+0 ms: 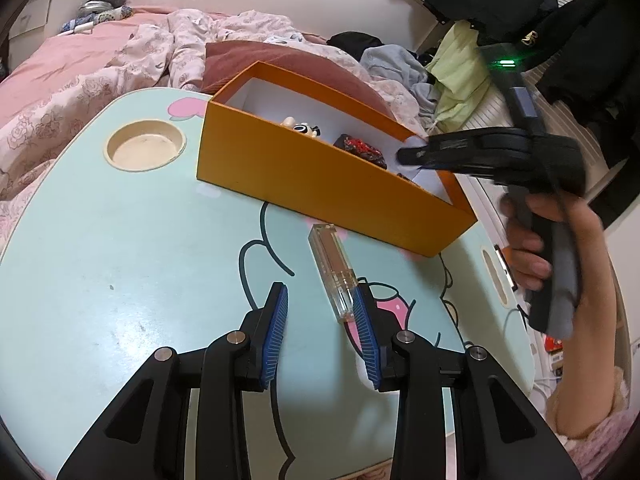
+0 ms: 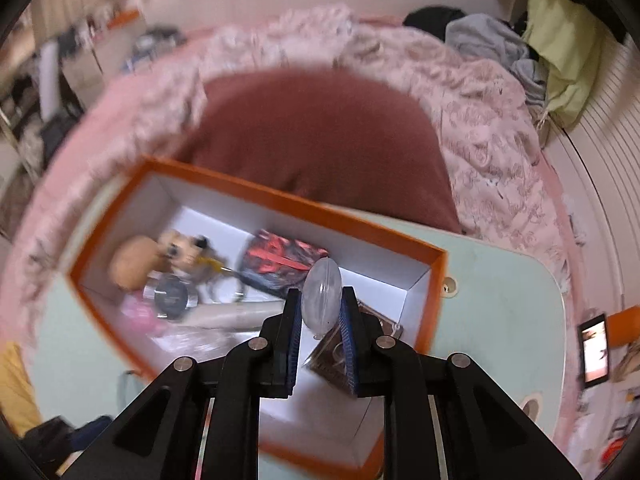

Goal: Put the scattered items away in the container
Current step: 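Set the bottle on the table with the left tool while the right tool lifts out a clear crystal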

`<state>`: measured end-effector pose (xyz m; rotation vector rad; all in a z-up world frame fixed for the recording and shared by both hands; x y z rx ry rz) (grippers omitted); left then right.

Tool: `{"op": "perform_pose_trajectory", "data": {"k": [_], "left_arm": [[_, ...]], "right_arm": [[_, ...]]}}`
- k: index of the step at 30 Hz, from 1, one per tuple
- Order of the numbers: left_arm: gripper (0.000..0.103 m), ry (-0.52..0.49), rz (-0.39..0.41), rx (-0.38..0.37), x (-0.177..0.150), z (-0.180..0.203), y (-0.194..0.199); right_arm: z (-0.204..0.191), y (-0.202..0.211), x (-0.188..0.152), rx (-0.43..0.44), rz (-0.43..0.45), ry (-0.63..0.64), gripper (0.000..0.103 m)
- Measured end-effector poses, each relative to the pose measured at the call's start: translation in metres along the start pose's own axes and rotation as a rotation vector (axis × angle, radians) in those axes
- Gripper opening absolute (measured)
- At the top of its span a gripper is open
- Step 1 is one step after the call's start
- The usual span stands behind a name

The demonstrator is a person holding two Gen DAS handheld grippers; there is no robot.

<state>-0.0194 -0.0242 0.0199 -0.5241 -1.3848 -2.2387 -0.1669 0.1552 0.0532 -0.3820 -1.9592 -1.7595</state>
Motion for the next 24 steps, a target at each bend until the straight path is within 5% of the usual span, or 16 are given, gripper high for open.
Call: {"op": "perform_pose_trajectory", "data": {"k": [6,16,20,24], "left_arm": [[0.036,0.005,0.020,0.011,0.004,-0.002,0.008],[0.036,0.015,0.028,0.030,0.015,-0.005,0.011],[0.036,0.012,0.038,0.028,0.024,-0.009,0.015],[0.035,-0.015,0.080,0.050,0.053,-0.011,0.023]], "right_arm": [[-0.033,0.069,-0.050,0.158,0.076,0.043,0.018],[-0.045,0.021,-0.125,0.239,-0.094,0.052,0.020],[-0.030,0.034,-0.121,0.259,-0.011,0.013,0.049],[-0.009,0.064,-0.101,0.259,0.130,-0.056,0.050]]}}
Point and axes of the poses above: each gripper's, at about its wrist camera, not at the fingertips, and y roughly against the way its jaws point, z to its right, x to its top, the point moved 1 cm from there along -y, roughly the way its jaws point, and after that the axes turned 2 degrees about x, right-handed, at the moved point
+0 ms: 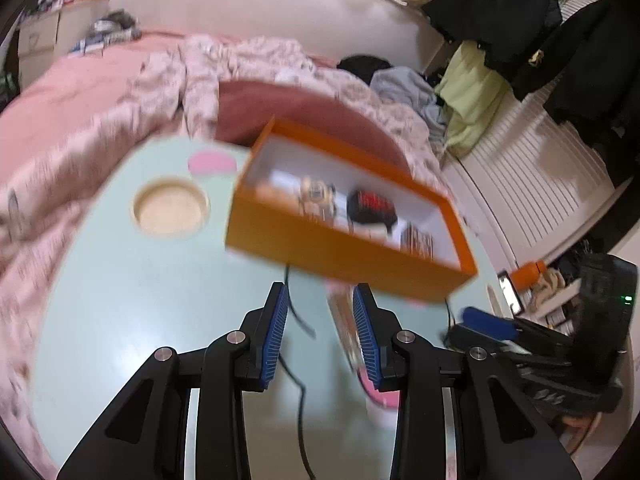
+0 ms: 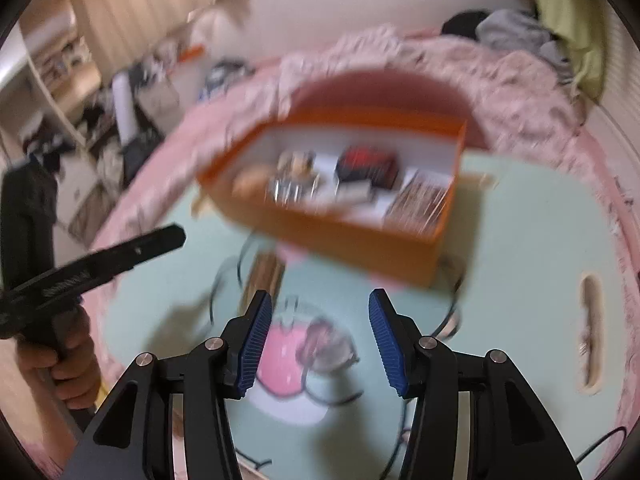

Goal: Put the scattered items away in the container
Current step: 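Set the bottle on the table with the left tool while the right tool lifts out a clear crystal, then grasp the cartoon figurine keychain in the box with the left tool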

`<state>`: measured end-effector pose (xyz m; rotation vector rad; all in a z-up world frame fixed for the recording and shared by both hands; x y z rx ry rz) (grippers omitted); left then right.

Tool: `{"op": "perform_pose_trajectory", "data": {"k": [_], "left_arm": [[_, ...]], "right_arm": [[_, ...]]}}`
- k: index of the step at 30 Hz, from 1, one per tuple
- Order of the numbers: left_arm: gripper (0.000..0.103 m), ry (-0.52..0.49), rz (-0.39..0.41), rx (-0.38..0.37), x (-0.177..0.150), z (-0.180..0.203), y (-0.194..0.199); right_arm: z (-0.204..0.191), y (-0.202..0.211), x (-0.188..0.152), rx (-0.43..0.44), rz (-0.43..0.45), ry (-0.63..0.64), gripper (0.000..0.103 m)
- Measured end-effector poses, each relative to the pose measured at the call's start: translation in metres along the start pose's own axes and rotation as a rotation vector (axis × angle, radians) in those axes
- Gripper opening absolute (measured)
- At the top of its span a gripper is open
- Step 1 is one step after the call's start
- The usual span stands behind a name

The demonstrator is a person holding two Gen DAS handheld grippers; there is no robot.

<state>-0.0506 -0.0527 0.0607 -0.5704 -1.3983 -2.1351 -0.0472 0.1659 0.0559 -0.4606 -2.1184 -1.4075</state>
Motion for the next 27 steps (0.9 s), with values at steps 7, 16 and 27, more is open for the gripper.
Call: {"op": "perform_pose_trajectory", "data": {"k": [7,16,27], "left_arm": [[0.036,-0.038,0.056,0.188,0.066,-0.002,-0.017],[0.036,-0.110,-0.070,0.250,0.055,-0.008,-0.067],[0.037,-0.089,-0.065,0.232,0.030,-0.005,-0.040]], "right_arm": [[0.047,0.000,0.047,-0.393,0.076,-0.049,0.050],[0.075,-0.035,0.064,-0.248,-0.063,-0.112,0.043],[0.062,-0.051,0.048,-0.199,-0.139,-0.106,0.030]]}}
Point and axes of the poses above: each gripper's, at about its wrist camera, not at the fingertips, and y roughly against the way its jaws point, z to its right, x to its top, the point moved 1 cm from there along -y, roughly the way its jaws point, and after that the axes turned 2 degrees about x, right-handed, at the moved point
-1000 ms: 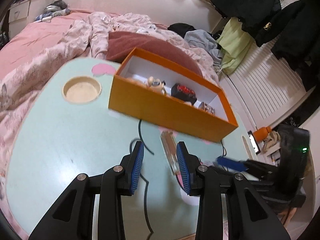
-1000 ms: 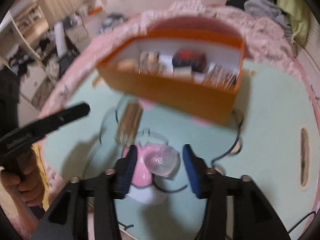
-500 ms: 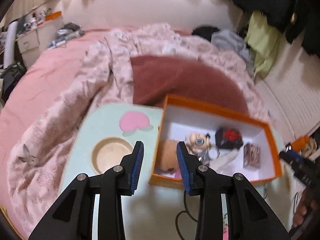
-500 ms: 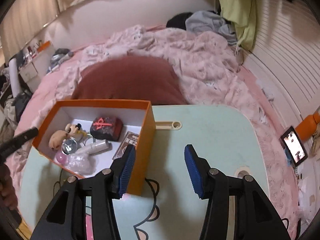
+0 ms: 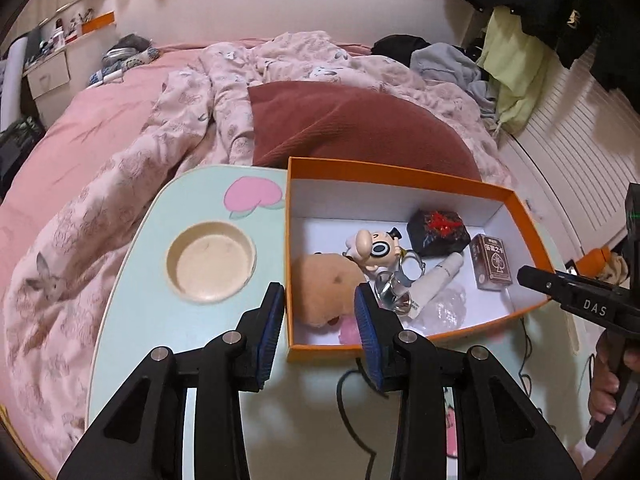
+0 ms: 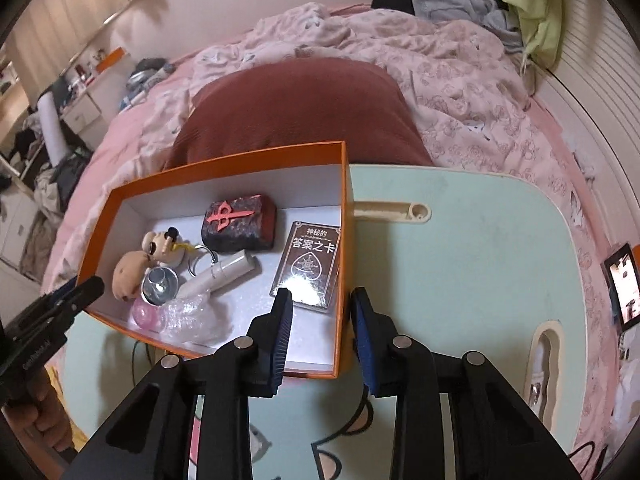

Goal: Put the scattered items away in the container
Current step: 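Grasp the cartoon figurine keychain in the box with the left tool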

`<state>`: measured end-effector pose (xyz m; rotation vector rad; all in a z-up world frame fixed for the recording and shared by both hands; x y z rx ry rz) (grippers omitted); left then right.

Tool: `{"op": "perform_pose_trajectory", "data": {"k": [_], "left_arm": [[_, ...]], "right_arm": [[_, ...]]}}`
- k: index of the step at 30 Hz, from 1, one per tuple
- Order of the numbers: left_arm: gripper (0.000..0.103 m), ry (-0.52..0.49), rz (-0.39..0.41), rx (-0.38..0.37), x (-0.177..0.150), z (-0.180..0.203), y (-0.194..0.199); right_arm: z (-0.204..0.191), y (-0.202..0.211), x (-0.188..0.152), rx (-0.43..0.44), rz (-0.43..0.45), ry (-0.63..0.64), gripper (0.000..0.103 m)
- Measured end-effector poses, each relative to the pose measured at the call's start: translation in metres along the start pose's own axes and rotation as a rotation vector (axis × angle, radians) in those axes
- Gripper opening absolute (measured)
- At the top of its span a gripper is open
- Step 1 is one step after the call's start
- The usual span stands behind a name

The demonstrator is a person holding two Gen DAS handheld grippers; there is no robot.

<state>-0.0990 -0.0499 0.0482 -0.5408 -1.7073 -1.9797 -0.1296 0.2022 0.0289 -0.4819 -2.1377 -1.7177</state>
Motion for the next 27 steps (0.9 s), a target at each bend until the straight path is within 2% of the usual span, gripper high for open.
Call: {"op": "perform_pose_trajectory", "data": {"k": [7,9,11,14,17,20,23,27], "left_arm": [[0.037,-0.011,-0.006,-0.012,-0.001,-0.003,0.001],[0.039,0.002,0.006,-0.020,0.005,-0.007,0.006],[0.039,0.022,0.060,-0.002,0.014,-0.012,0.020],[0.039,0.007,0.105,-0.032,0.026,-0.006,0.039],[0.039,-0.067,0.034,-0.099,0.037,0.017,0.038],[0.039,-0.087,-0.084,-0.111,0.046,0.037,0.015],[0.039,-0.141,-0.164,-0.045,0.053,0.057,-0.017],[0.039,-0.168,-0.201,0.044,0.058,0.067,-0.047]], "right_arm": [[-0.005,0.003,0.000,0.000,-0.007,0.012,0.032],[-0.005,0.015,0.002,-0.031,0.049,0.017,0.032],[-0.006,0.027,0.003,-0.043,0.098,0.020,0.032],[-0.011,0.043,0.008,0.017,0.139,0.022,0.032],[-0.019,0.044,0.010,0.084,0.120,0.021,0.032],[-0.025,0.039,0.006,0.104,0.105,0.020,0.032],[-0.028,0.031,0.001,0.109,0.084,0.025,0.032],[-0.025,0.028,-0.005,0.111,0.077,0.018,0.032]]}}
Point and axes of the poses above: each gripper's, at about its wrist camera, not at the fingertips, and y roughly against the way its jaws point, z to its right, x to its top, the point moved 1 cm from there along -y, roughly the way its jaws point, and after that the axes turned 2 degrees about x, right-handed, at the moved point
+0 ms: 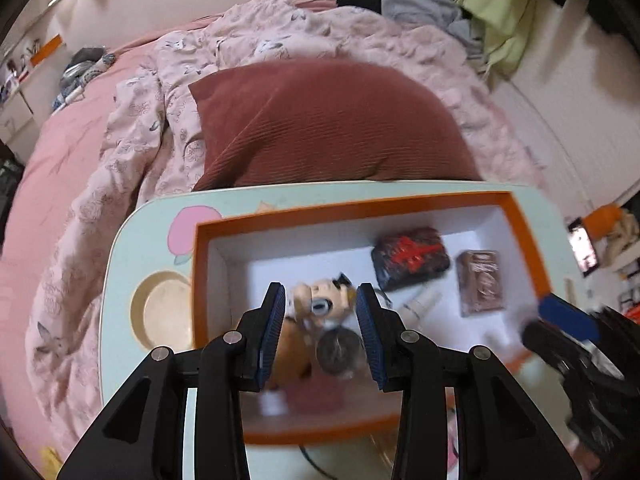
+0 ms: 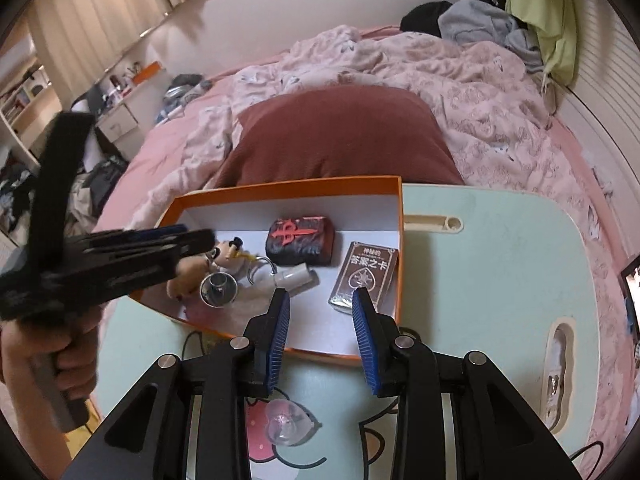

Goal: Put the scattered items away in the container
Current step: 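Grasp the cartoon figurine keychain in the box with the left tool, then lower the figurine onto the table and open the left tool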

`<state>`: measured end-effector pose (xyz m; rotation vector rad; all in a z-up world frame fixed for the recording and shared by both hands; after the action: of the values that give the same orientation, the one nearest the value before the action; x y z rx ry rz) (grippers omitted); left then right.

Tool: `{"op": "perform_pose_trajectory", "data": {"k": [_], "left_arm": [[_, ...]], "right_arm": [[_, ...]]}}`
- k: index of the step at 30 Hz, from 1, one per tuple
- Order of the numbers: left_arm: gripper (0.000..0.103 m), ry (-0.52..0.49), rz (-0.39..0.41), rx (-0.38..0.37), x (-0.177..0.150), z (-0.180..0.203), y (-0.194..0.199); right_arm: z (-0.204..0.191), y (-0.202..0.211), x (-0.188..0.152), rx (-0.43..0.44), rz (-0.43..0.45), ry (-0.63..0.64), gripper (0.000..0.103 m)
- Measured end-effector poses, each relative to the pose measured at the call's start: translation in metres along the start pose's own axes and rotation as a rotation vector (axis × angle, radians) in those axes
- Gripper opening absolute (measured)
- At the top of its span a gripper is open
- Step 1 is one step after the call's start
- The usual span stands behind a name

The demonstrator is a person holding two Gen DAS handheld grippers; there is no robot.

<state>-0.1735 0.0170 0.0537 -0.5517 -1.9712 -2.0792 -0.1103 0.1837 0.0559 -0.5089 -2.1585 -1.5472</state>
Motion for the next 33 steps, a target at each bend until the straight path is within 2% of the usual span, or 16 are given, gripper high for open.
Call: {"op": "perform_pose_trajectory", "data": {"k": [3,5,8,12,15,18,20,22,24,30,33], "left_arm": [[0.039,0.003,-0.058,0.007,0.003,0.004,-0.019],[0.040,0.000,-0.081,0.041,0.003,0.006,-0.030],[0.042,0.007,-0.063,0.045,0.004,0.007,-0.035],[0.042,0.012,-0.073,0.044,0.007,0.004,-0.041],[0.044,-0.036,-0.131,0.058,0.004,0.007,-0.055],[0.043,0.003,-0.130,0.057,0.006,0.002,-0.055],[0.042,-0.007,-0.118,0.052,0.005,0.003,-0.054],[0.042,-0.008,-0.090,0.042,0.004,0.003,-0.048],[0.042,0.000,-0.018,-0.001,0.005,0.003,-0.028],[0.042,0.036,0.221,-0.138,-0.008,-0.005,0.065],[0.042,0.031,0.301,-0.198,-0.027,-0.009,0.105]], "right_arm": [[0.004,0.000,-0.002,0.007,-0.004,-0.008,0.032],[0.005,0.000,-0.002,0.020,-0.009,-0.011,0.032],[0.006,0.000,-0.004,0.030,-0.008,-0.015,0.032],[0.006,-0.002,-0.005,0.034,-0.011,-0.026,0.032],[0.005,-0.001,-0.005,0.040,-0.011,-0.026,0.032],[0.004,0.001,-0.005,0.036,-0.005,-0.022,0.032],[0.005,0.002,-0.006,0.036,-0.004,-0.024,0.032],[0.005,0.002,-0.005,0.035,-0.001,-0.024,0.032],[0.005,0.002,-0.005,0.031,0.000,-0.023,0.032],[0.004,0.002,-0.005,0.034,0.003,-0.023,0.032],[0.001,0.003,-0.005,0.037,0.006,-0.021,0.032]]}}
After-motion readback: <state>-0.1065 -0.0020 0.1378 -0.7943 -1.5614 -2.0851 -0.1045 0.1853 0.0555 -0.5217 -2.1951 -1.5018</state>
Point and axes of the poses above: each gripper's, at about its wrist camera, not at the fingertips, and y roughly against the way its jaws point, z to its right, x to its top, the point moved 1 cm from there along -y, roughly the way its jaws point, and after that the axes turned 2 degrees about x, right-handed, at the moved point
